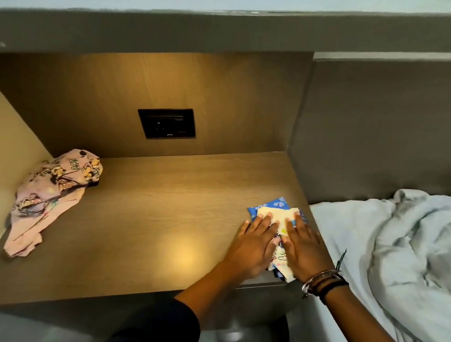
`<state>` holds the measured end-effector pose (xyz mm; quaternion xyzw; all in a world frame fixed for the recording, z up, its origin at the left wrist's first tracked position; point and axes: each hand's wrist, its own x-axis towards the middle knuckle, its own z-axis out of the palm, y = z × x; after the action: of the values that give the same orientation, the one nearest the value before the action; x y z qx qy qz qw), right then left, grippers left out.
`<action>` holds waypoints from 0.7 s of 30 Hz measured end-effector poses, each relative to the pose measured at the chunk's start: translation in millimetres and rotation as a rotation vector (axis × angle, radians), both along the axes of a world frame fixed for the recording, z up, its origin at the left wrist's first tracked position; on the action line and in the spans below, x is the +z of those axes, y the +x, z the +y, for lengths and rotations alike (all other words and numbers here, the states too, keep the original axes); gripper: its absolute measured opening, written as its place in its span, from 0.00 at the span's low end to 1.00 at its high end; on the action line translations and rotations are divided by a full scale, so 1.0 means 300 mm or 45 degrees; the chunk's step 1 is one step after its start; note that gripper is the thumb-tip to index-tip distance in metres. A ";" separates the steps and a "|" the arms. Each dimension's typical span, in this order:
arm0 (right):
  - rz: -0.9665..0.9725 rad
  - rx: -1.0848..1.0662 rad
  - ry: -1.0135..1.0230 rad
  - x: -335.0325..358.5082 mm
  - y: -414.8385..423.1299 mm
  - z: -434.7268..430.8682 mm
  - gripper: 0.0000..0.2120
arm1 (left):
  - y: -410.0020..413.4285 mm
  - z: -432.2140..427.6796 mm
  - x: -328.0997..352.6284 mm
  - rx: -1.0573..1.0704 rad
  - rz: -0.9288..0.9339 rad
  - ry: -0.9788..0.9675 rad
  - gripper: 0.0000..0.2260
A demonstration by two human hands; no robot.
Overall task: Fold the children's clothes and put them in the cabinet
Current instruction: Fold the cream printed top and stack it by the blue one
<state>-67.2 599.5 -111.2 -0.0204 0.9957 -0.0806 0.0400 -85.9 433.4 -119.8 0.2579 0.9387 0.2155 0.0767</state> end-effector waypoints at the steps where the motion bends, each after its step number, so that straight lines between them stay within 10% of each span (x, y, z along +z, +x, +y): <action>1: -0.073 -0.018 -0.004 -0.012 0.001 0.003 0.28 | -0.002 -0.009 -0.002 -0.003 -0.025 -0.010 0.24; 9: 0.084 -0.072 0.249 0.102 -0.035 -0.105 0.25 | 0.021 -0.396 0.090 0.289 0.126 0.113 0.26; 16: 0.166 0.498 0.009 0.218 -0.206 -0.896 0.27 | -0.069 -1.238 0.198 1.081 0.411 -0.219 0.24; 21: 0.119 0.672 -0.095 0.211 -0.409 -1.455 0.27 | -0.157 -1.567 0.240 1.167 0.283 -0.555 0.31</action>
<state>-189.8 163.1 -47.8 -0.2845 0.9531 -0.1029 0.0128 -133.0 -36.8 -47.9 -0.1804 0.9808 -0.0023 -0.0740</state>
